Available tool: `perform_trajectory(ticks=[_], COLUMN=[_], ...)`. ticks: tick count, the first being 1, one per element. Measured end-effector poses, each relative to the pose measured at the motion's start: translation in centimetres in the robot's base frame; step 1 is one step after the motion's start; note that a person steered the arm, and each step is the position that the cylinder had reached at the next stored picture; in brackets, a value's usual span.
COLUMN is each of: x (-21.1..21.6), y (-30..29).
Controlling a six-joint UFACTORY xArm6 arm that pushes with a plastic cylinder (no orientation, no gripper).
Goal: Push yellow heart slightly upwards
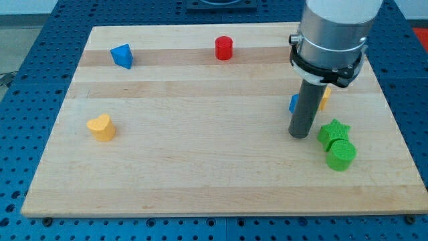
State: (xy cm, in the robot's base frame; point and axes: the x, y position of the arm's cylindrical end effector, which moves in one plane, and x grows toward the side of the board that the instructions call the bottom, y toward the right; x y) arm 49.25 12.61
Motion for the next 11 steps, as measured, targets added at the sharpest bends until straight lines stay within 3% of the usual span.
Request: perform_trajectory(ticks=[1,3,4,6,9,11], x=[0.0,-1.1,-1.1,7.5,8.0,3.4], y=[-0.5,-15.9,-16.1,-26.4,-30.6,-33.6])
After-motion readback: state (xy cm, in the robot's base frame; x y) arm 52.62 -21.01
